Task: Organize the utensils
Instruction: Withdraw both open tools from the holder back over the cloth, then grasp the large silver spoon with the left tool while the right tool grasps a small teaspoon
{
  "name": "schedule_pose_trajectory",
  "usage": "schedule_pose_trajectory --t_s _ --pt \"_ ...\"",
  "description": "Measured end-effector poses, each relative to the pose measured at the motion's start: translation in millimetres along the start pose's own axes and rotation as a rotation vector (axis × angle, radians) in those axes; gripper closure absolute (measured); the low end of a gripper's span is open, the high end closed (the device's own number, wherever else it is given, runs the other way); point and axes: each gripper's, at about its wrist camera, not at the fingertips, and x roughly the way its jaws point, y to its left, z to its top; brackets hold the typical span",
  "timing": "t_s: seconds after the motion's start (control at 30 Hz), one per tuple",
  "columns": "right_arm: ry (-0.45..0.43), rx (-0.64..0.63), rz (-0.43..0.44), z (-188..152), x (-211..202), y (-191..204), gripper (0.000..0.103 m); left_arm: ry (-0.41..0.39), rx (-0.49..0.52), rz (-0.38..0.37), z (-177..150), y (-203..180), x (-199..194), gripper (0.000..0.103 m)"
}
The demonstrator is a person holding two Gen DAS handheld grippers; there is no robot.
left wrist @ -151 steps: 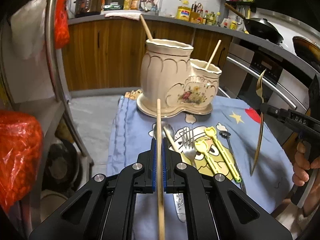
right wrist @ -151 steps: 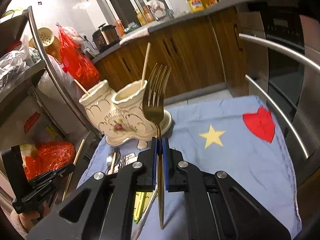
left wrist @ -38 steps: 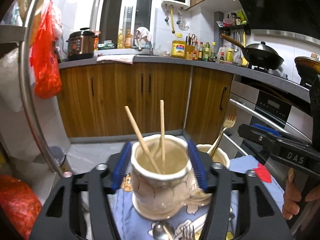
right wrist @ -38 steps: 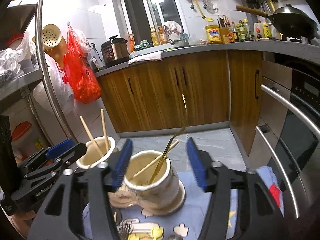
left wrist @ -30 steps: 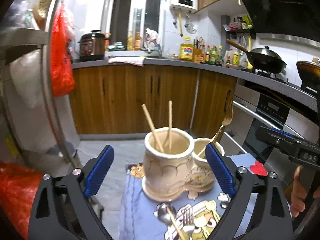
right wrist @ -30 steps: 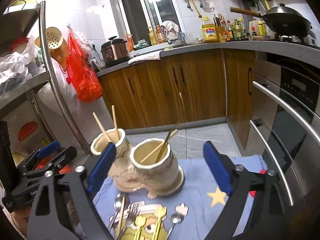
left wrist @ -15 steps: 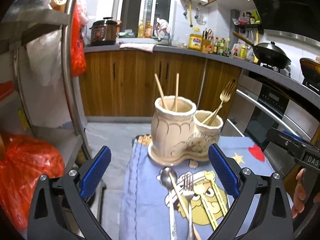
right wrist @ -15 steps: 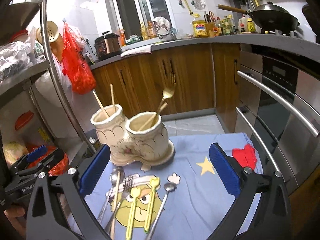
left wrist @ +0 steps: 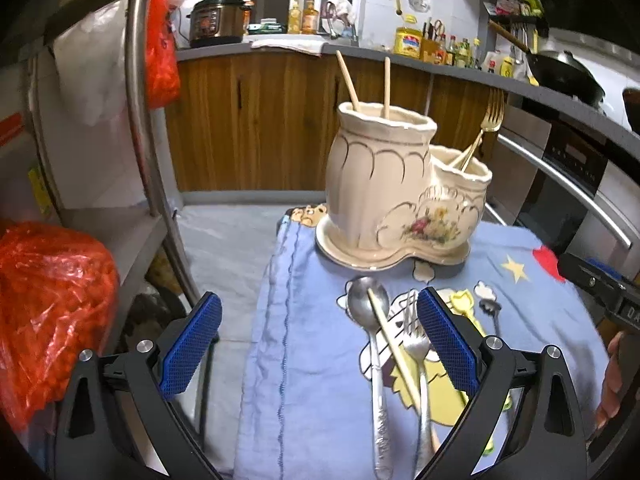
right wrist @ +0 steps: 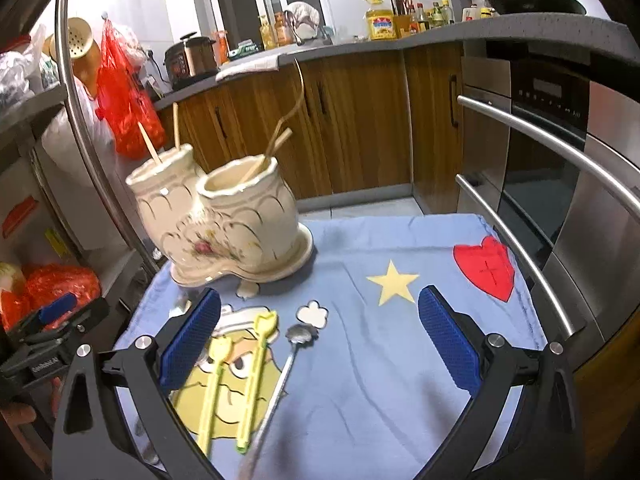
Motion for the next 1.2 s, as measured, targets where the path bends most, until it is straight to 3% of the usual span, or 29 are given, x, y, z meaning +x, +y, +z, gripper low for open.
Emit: schedule_pose_trajectory --t_s 0.5,0.67,0.77,0.9,1.03,1.2 --pt "0.104 0.035 0.027 -10 23 -11 0.005 0.18 0.042 -0.092 -20 4 24 0.008" --pt "0.122 0.047 0.018 -12 26 -13 0.008 0.202 0.092 -0.092 -25 -6 26 0.009" --pt "0.126 0.071 0.011 -11 27 -18 0.014 0.224 0.103 -0.106 -28 -10 30 0.017" --pt "0.145 0.091 0.003 -12 30 -23 0.037 0.258 0.128 -0.128 -32 -19 38 0.04" --pt "0.163 0.07 0.014 -13 32 -19 0.053 0.271 0.144 -0.143 -34 -27 43 0.058" --pt "0.171 0.029 0.027 -14 32 -12 0.067 0.276 0.134 -0.149 -32 -33 48 0.071"
